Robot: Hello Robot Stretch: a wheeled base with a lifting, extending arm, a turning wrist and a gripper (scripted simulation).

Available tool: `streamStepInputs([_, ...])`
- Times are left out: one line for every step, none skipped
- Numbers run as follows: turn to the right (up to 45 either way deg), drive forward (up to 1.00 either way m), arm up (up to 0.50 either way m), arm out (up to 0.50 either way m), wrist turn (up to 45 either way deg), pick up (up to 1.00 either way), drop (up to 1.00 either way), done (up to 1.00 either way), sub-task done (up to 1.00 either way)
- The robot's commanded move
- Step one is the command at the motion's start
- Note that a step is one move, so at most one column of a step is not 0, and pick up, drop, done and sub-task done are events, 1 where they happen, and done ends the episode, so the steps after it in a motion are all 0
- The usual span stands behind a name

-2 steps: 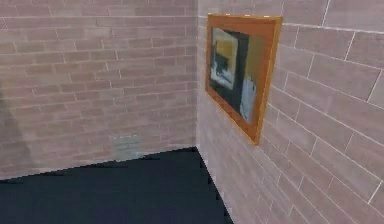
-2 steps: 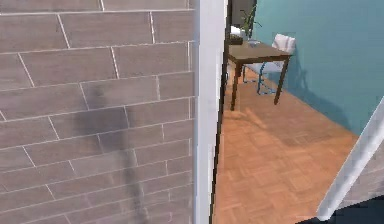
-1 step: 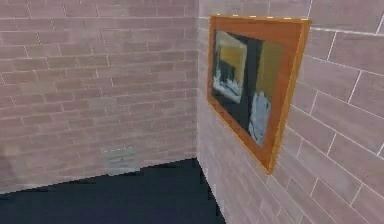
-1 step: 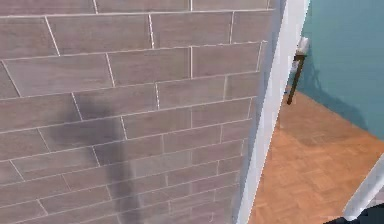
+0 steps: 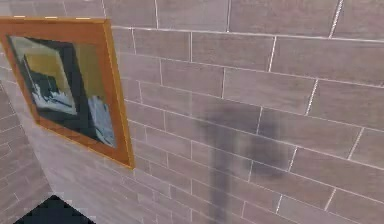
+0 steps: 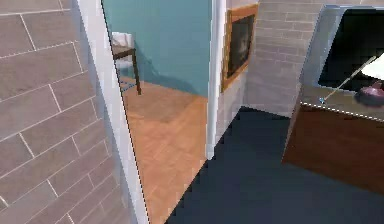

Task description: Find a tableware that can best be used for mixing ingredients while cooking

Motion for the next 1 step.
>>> streamStepInputs([45.0,0.00,0.00,0.00,0.0,0.00,0.00,0.00,0.00])
